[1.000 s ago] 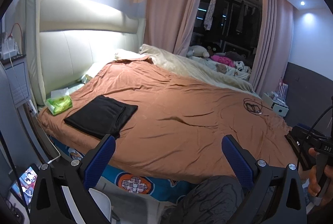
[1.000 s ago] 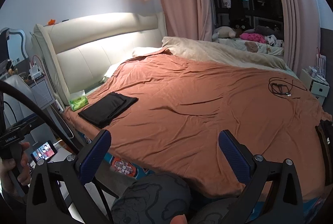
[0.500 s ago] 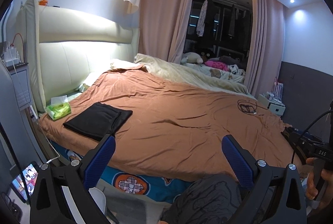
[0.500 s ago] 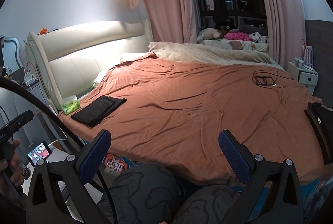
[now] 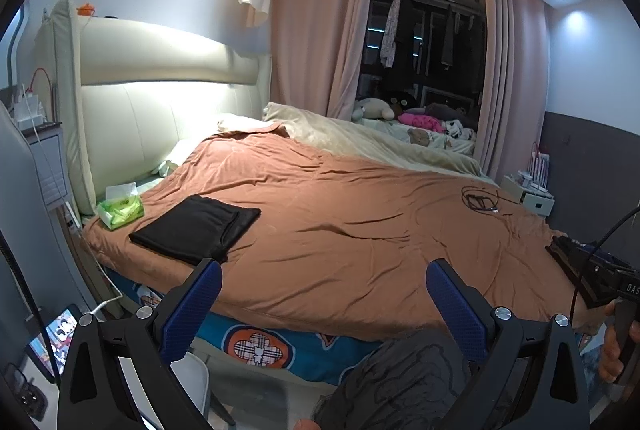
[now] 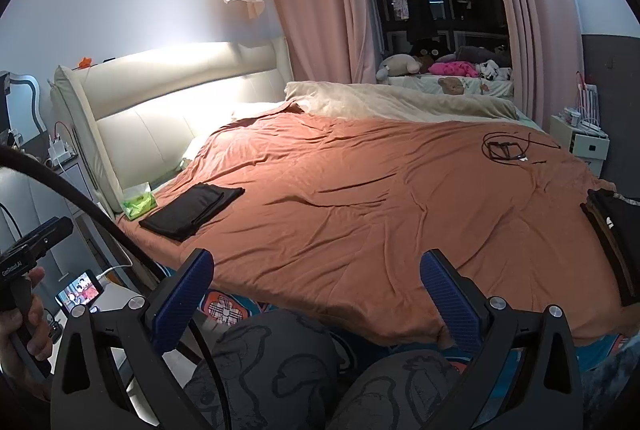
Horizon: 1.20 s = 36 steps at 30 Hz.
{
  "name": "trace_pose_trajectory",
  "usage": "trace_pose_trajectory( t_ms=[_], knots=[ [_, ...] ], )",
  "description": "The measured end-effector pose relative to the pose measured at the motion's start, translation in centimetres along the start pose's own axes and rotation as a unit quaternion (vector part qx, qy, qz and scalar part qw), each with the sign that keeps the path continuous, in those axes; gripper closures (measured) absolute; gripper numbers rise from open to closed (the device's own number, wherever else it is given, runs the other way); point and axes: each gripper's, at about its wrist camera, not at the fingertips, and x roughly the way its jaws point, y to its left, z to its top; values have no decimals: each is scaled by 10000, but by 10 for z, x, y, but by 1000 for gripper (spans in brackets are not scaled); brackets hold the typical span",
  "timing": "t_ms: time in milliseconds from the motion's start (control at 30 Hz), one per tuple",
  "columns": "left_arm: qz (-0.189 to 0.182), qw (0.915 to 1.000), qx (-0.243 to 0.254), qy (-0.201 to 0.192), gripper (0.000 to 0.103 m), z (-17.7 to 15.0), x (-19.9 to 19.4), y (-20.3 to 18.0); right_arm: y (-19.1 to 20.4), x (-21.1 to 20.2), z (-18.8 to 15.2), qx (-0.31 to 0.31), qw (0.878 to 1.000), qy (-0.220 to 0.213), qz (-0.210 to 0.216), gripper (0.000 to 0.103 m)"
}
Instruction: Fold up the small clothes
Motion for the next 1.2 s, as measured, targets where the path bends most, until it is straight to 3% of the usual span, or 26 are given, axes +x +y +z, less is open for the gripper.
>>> trace_pose_trajectory(
  t_ms=[1200],
  knots=[
    [-94,9999,113,27,0,-3,-10,-11,-2,-6,-6,-20,10000,-24,-58,0]
  ],
)
